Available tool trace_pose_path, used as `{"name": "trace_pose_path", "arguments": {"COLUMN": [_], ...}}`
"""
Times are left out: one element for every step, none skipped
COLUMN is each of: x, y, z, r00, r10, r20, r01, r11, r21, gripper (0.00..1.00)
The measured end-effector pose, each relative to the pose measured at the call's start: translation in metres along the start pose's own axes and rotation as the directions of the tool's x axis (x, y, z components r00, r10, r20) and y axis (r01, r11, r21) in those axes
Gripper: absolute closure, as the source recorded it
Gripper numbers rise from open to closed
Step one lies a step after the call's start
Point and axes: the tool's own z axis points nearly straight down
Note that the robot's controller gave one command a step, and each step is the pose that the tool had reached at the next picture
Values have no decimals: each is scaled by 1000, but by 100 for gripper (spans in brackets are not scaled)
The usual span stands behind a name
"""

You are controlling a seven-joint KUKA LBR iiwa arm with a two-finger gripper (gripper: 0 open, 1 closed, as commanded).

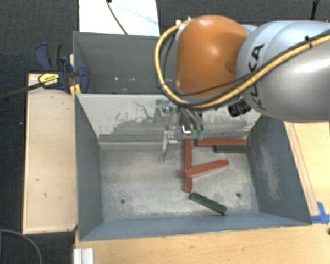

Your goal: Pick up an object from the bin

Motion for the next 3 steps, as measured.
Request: {"name": "trace_pose_path", "arguments": {"x": [17,4,1], "y": [-76,-150,-149], "z": [49,168,164], "r00": [1000,875,878], "r10": [-28,-484,-479], "r20": [1,3,13], "r01": [28,484,479], "r11": [1000,875,878], "r21": [4,2,5], "gripper": [0,0,100]}}
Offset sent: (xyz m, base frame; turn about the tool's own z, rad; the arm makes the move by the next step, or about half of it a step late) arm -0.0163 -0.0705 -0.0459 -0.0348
